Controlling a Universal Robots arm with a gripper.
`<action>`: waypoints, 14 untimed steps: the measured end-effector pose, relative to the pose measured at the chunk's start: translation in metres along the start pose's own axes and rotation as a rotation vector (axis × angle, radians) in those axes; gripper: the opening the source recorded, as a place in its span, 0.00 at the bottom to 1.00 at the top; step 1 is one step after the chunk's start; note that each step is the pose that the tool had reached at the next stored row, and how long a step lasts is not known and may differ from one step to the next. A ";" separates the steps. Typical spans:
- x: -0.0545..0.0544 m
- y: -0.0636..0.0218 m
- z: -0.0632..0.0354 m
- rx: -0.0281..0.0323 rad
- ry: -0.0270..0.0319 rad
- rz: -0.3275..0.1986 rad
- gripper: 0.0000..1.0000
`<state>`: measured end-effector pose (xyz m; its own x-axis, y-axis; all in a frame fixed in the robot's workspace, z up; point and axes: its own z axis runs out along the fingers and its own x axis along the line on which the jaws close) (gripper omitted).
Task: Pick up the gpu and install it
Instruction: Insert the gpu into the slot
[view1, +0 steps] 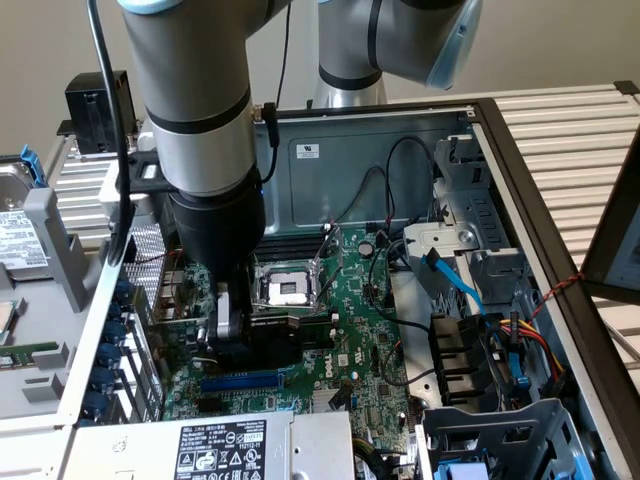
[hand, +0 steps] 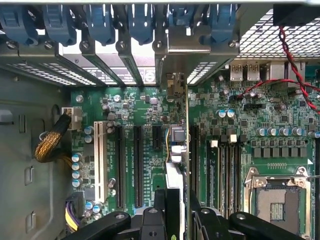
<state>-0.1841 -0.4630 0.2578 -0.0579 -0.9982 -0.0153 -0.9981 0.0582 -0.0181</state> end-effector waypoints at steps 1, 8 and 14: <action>0.000 0.0001 0.0004 -0.0001 0.0002 0.000 0.27; 0.000 0.0006 0.0020 -0.0001 -0.0008 0.003 0.27; 0.000 0.0013 0.0032 -0.0012 -0.0008 0.007 0.27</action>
<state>-0.1853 -0.4633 0.2546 -0.0646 -0.9978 -0.0162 -0.9978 0.0648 -0.0168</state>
